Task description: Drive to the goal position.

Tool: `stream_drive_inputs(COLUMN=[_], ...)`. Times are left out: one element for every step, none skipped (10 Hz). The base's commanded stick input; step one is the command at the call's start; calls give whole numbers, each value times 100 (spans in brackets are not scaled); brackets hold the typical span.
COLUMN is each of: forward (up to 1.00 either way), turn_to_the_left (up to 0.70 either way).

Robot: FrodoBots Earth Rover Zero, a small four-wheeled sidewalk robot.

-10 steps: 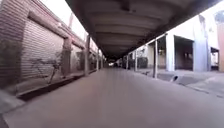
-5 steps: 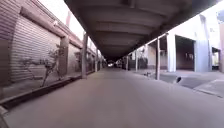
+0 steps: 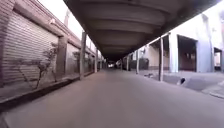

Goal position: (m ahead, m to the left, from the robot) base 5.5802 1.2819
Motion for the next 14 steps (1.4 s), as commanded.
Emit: stream_drive_inputs(forward=[70,70,70,70,70,70,70,70,70,70,70,70,70,70], turn_to_the_left=[0,0,0,0,0,0,0,0,0,0,0,0,0,0])
